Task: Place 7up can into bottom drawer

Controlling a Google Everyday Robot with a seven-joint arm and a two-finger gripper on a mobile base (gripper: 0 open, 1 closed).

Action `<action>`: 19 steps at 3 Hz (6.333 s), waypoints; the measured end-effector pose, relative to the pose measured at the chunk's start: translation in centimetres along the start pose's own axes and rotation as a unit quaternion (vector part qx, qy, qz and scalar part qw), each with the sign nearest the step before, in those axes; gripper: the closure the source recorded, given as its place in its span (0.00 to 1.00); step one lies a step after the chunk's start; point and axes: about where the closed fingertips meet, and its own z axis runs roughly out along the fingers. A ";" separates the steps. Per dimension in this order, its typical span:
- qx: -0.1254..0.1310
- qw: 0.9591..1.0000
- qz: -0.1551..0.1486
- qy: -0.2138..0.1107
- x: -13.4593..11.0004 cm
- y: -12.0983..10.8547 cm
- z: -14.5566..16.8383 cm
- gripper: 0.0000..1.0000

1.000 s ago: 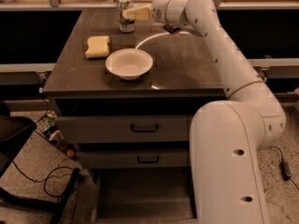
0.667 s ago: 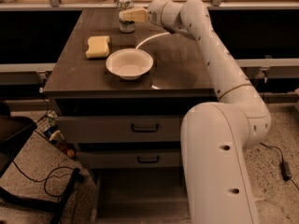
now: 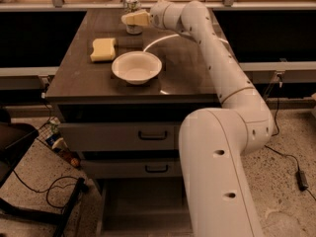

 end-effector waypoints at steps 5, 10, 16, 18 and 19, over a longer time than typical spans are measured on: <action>-0.005 1.000 0.024 -0.017 0.7 1.8 4.0 0.62; 0.004 1.000 -0.022 -0.012 -5.3 1.6 0.4 1.00; 0.025 0.997 -0.027 -0.069 -10.6 3.4 -31.5 1.00; 0.052 0.998 -0.016 -0.022 -2.6 3.5 -43.5 1.00; 0.039 0.999 -0.003 0.018 0.9 4.7 -47.5 1.00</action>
Offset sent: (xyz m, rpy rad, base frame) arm 0.0278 0.0305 -0.0045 0.0805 0.0080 -0.0016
